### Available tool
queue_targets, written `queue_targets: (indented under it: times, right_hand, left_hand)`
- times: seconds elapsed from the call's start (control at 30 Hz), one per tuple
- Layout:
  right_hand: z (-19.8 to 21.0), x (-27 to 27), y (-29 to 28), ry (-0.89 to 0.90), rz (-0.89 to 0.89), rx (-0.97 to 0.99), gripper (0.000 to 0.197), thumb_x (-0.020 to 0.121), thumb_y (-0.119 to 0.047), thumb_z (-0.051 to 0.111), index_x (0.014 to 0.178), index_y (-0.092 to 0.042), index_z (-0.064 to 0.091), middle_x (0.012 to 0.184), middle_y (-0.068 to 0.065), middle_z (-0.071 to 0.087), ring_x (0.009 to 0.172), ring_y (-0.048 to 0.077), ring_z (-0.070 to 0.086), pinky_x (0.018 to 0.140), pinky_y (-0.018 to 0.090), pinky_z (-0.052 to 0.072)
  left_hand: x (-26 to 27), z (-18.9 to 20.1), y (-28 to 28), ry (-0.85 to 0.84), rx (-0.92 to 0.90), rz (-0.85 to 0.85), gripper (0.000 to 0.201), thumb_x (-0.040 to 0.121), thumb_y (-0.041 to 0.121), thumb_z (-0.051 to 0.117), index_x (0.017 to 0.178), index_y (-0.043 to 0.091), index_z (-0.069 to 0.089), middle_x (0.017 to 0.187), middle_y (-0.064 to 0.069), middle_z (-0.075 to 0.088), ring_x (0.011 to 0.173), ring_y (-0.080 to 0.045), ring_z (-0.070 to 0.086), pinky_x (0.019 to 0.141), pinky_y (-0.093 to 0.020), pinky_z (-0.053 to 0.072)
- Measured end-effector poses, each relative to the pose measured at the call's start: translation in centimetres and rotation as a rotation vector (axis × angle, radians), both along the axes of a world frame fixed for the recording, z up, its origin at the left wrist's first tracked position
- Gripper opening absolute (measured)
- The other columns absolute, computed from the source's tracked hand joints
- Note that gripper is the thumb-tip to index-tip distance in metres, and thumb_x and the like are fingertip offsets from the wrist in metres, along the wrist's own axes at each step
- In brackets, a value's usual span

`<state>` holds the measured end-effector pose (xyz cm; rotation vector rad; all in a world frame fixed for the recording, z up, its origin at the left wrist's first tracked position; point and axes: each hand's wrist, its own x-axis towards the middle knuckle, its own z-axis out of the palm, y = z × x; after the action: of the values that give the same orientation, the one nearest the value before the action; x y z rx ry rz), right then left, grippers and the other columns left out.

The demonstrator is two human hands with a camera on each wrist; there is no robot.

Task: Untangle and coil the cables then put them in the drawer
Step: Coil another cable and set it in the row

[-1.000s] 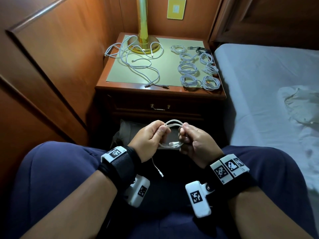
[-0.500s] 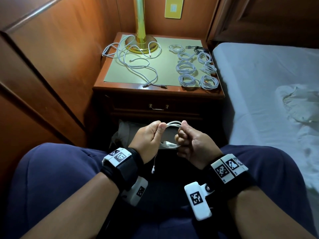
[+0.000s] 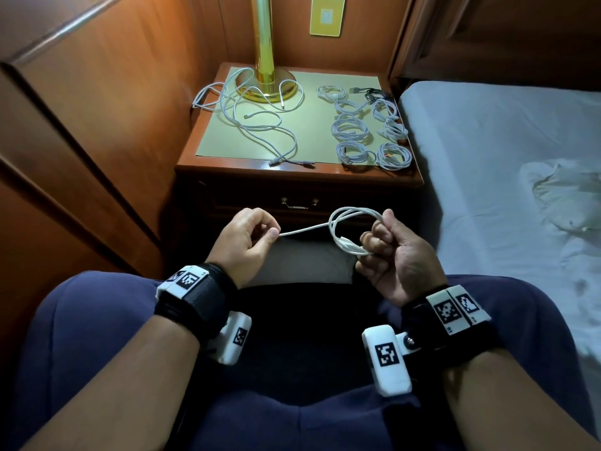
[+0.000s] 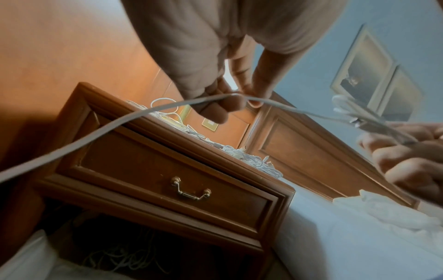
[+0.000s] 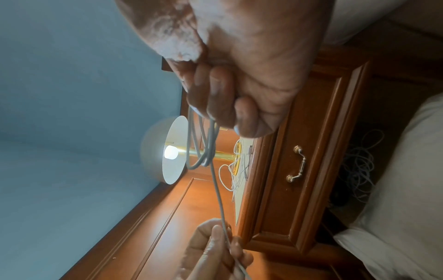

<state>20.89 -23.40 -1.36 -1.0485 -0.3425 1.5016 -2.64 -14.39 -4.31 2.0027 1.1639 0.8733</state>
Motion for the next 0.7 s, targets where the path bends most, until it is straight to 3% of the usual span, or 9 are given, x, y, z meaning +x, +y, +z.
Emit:
queue_targets:
  times: [0.1,0.23,0.37,0.43,0.53,0.7]
  right_hand:
    - [-0.1,-0.6,-0.1,0.028,0.054,0.005,0.050,0.102,-0.048,0.040,0.059,-0.024,0.033,0.052,-0.007,0.023,0.038,0.008,0.017,0.047,0.025,0.020]
    - [-0.3,-1.4,-0.2,0.009,0.107,0.000,0.049,0.102,-0.047,0.040,0.060,-0.023,0.034,0.055,-0.005,0.024,0.040,0.009,0.016,0.047,0.025,0.019]
    - [-0.7,-1.9,-0.4,0.001,0.151,-0.008,0.049,0.101,-0.047,0.040,0.060,-0.022,0.033,0.056,-0.005,0.023,0.044,0.010,0.011,0.049,0.026,0.015]
    - [-0.9,-2.2,-0.5,-0.029,0.184,-0.005,0.048,0.101,-0.048,0.040,0.060,-0.023,0.033,0.055,-0.005,0.025,0.043,0.010,0.013,0.053,0.029,0.011]
    - [-1.0,-2.6,-0.5,-0.080,0.209,-0.016,0.047,0.101,-0.047,0.039,0.061,-0.022,0.033,0.054,-0.005,0.026,0.041,0.008,0.016,0.052,0.028,0.011]
    - [-1.2,-3.0,-0.1,-0.232,0.157,-0.026,0.049,0.105,-0.042,0.036,0.061,-0.021,0.033,0.053,-0.004,0.028,0.038,0.006,0.018,0.045,0.024,0.011]
  left_hand:
    - [0.2,-0.2,-0.3,-0.001,-0.013,-0.028,0.023,0.090,0.000,0.061,0.086,0.022,0.064,0.087,0.005,0.057,0.078,-0.007,0.054,0.075,-0.015,0.042]
    - [1.4,-0.4,-1.4,-0.174,-0.204,-0.048,0.029,0.090,-0.007,0.059,0.087,0.020,0.066,0.081,0.001,0.064,0.071,-0.011,0.059,0.071,-0.035,0.051]
    - [2.7,-0.1,-2.5,-0.345,-0.350,-0.097,0.018,0.088,-0.015,0.060,0.090,0.002,0.065,0.085,-0.013,0.070,0.073,-0.013,0.064,0.070,-0.025,0.054]
    - [3.1,0.0,-2.9,-0.425,-0.427,-0.106,0.013,0.088,-0.014,0.063,0.091,-0.001,0.065,0.092,-0.021,0.072,0.079,-0.019,0.069,0.074,-0.025,0.057]
    - [3.6,0.4,-3.6,-0.567,-0.618,-0.084,0.007,0.087,-0.004,0.068,0.093,-0.003,0.065,0.096,-0.018,0.074,0.085,-0.023,0.073,0.075,-0.027,0.060]
    - [3.5,1.2,-3.6,-0.771,-0.893,-0.071,0.024,0.104,0.006,0.040,0.101,-0.006,0.061,0.102,-0.026,0.069,0.091,-0.034,0.072,0.076,-0.035,0.061]
